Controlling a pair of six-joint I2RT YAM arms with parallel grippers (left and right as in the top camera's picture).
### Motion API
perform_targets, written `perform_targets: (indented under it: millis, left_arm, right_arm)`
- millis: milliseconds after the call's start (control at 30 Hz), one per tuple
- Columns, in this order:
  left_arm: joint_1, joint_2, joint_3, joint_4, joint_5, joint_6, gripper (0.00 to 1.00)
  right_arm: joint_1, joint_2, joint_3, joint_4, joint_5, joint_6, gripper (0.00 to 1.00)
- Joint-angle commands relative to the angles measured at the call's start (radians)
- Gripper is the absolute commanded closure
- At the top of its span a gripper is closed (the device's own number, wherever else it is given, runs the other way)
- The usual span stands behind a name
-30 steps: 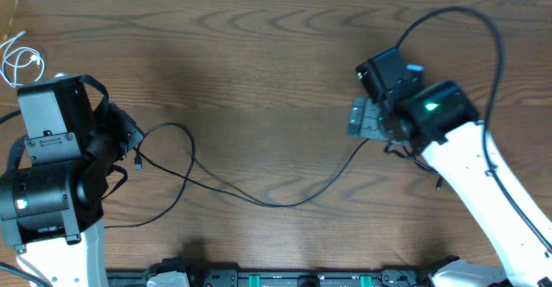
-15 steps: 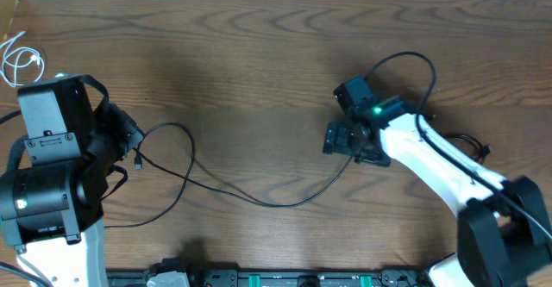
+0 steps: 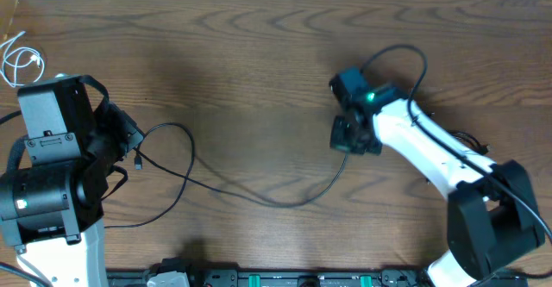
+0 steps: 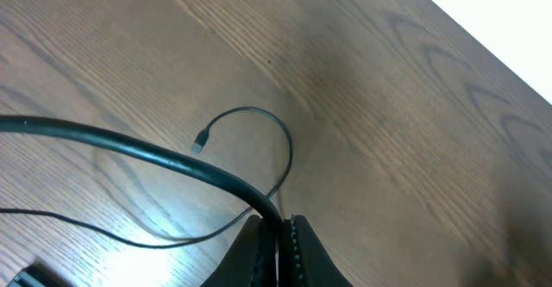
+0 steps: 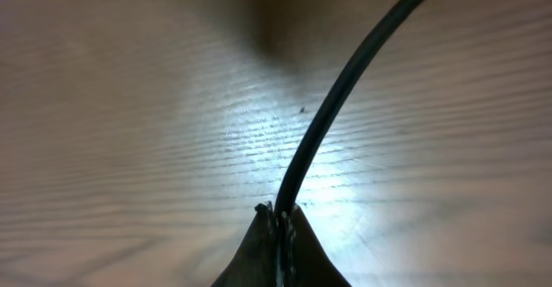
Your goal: Untangle cables
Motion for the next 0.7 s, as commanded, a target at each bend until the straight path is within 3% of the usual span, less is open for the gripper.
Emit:
perform_targets:
  millis: [0, 200, 400, 667]
  left_arm:
    - [0.005, -0.001, 0.002, -0.002, -0.003, 0.010, 0.92]
    - [0.005, -0.001, 0.002, -0.002, -0.003, 0.010, 0.92]
    - [0.005, -0.001, 0.002, -0.002, -0.003, 0.010, 0.92]
    - [0.005, -0.001, 0.002, -0.004, -0.003, 0.010, 0.92]
  right_arm:
    - [-0.023, -0.117, 0.200, -0.109, 0.186, -0.034, 0.99]
    - [-0.027, -0.260, 0.451, -0.266, 0.527, -0.030, 0.99]
    - [-0.027, -0.388, 0.476, -0.255, 0.739, -0.011, 0.99]
    - [-0.027, -0.553, 0.476, -0.117, 0.863, -0.048, 0.99]
